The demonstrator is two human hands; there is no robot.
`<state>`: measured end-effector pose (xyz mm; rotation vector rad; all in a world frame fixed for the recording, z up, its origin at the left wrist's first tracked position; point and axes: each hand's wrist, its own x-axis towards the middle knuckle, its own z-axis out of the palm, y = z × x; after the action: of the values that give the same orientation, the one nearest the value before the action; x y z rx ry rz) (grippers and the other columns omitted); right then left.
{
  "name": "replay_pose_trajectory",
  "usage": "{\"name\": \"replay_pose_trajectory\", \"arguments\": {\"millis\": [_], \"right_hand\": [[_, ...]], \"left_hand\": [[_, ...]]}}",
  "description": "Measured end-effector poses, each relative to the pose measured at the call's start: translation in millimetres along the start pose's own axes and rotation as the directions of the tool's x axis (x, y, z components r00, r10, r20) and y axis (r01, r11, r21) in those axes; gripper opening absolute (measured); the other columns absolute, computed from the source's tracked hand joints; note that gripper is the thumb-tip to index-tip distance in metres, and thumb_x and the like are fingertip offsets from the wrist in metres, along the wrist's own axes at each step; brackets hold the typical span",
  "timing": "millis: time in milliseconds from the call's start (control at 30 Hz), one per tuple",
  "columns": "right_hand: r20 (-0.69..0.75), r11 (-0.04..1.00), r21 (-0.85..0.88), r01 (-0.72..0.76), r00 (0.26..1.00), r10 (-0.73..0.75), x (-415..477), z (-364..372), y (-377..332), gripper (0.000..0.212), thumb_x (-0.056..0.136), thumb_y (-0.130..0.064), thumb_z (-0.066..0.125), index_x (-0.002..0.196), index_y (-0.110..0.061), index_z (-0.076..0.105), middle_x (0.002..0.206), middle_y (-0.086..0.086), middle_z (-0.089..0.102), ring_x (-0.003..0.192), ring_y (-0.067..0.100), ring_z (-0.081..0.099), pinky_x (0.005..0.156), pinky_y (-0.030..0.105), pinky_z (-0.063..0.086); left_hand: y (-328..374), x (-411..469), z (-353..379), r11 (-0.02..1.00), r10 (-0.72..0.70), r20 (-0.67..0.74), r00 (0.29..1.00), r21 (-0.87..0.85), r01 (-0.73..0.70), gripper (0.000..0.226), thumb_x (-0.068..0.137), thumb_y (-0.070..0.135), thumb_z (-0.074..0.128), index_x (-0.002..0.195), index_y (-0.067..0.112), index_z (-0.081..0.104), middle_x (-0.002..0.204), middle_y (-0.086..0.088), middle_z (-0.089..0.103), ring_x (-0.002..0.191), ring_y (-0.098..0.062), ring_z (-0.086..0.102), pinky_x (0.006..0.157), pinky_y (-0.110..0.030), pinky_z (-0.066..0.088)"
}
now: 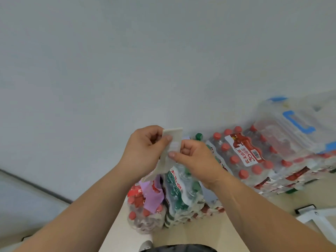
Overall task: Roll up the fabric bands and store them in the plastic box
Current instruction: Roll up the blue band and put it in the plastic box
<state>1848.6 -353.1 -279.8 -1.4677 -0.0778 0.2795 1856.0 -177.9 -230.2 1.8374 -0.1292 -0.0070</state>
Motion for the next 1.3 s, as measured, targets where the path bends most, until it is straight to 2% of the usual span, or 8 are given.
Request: {"name": "replay_pose_trajectory", "arguments": {"millis": [167,367,533,633,700,867,1067,1300], "right_hand": [[0.055,1.0,-0.018,-0.011,0.998,0.012,-39.9,-70.5,-2.4,0.017,0.089,-0.004,0.076,0.102,0.007,0.071,0.101,0.024,0.077,0.092,0.032,0.074,0.09,0.047,0.061],[-0.024,0.997,-0.071,-0.025,0.999,0.023,-86.9,-166.1,2.6,0.009,0.092,-0.002,0.073,0.094,0.006,0.07,0.093,0.028,0.075,0.08,0.025,0.071,0.08,0.041,0.059],[-0.074,0.984,-0.171,-0.059,0.996,0.047,-109.5,-223.4,5.2,0.008,0.093,-0.007,0.073,0.099,-0.012,0.075,0.088,0.01,0.08,0.085,0.024,0.076,0.082,0.036,0.061],[-0.121,0.954,-0.271,-0.13,0.988,0.1,-112.7,-246.7,17.7,0.024,0.094,-0.013,0.073,0.109,-0.027,0.062,0.063,-0.009,0.069,0.058,0.003,0.063,0.063,0.017,0.05],[-0.214,0.916,-0.346,-0.202,0.968,0.132,-110.0,-261.4,29.5,0.028,0.094,-0.017,0.072,0.102,-0.033,0.051,0.054,-0.01,0.053,0.049,0.0,0.048,0.059,0.018,0.042],[-0.278,0.82,-0.495,-0.287,0.947,0.163,-95.9,-290.6,52.3,0.023,0.095,-0.015,0.067,0.085,-0.034,0.059,0.089,-0.009,0.065,0.08,0.008,0.062,0.069,0.021,0.053],[-0.275,0.754,-0.547,-0.365,0.928,0.25,-59.8,-304.4,63.3,0.037,0.102,-0.008,0.054,0.13,-0.027,0.068,0.125,-0.015,0.06,0.103,-0.005,0.057,0.076,-0.007,0.037],[-0.339,0.607,-0.695,-0.385,0.92,0.196,-13.8,-315.0,64.4,0.034,0.103,-0.012,0.053,0.135,-0.017,0.065,0.137,0.0,0.063,0.12,0.011,0.058,0.095,0.004,0.037]], "left_hand": [[31.2,-6.2,71.8,1.0,-0.001,-0.131,0.991,0.003,0.001,0.025,0.089,0.027,0.066,0.078,0.005,0.067,0.078,-0.029,0.064,0.065,-0.047,0.061,0.057,-0.061,0.055],[56.0,10.8,169.7,0.996,-0.041,-0.181,0.983,-0.083,0.026,0.023,0.092,0.015,0.068,0.072,0.005,0.065,0.067,-0.022,0.059,0.057,-0.023,0.056,0.051,-0.039,0.055],[43.2,23.4,228.5,0.982,-0.177,-0.144,0.974,-0.09,0.165,0.027,0.094,0.012,0.067,0.086,-0.012,0.059,0.079,-0.035,0.058,0.063,-0.026,0.058,0.054,-0.034,0.057],[26.6,32.0,251.1,0.959,-0.281,-0.085,0.956,-0.075,0.275,0.021,0.095,0.011,0.067,0.084,-0.007,0.064,0.073,-0.026,0.065,0.064,-0.028,0.062,0.052,-0.029,0.054],[12.8,39.5,263.1,0.943,-0.332,-0.067,0.941,-0.03,0.331,0.017,0.094,0.011,0.067,0.082,0.0,0.066,0.07,-0.017,0.067,0.065,-0.026,0.062,0.054,-0.031,0.053],[-19.2,69.4,290.0,0.919,-0.381,-0.009,0.925,0.11,0.379,0.014,0.092,0.009,0.067,0.078,0.012,0.071,0.067,-0.005,0.071,0.056,-0.016,0.066,0.047,-0.025,0.049],[-44.5,133.3,314.8,0.899,-0.377,0.052,0.925,0.262,0.352,0.01,0.088,0.011,0.068,0.079,0.011,0.069,0.064,-0.003,0.065,0.048,-0.013,0.059,0.054,-0.027,0.052],[-65.4,195.4,333.9,0.856,-0.237,0.19,0.953,0.505,0.112,0.029,0.088,0.011,0.066,0.064,0.026,0.06,0.064,0.01,0.058,0.066,-0.019,0.058,0.057,-0.025,0.044]]}}
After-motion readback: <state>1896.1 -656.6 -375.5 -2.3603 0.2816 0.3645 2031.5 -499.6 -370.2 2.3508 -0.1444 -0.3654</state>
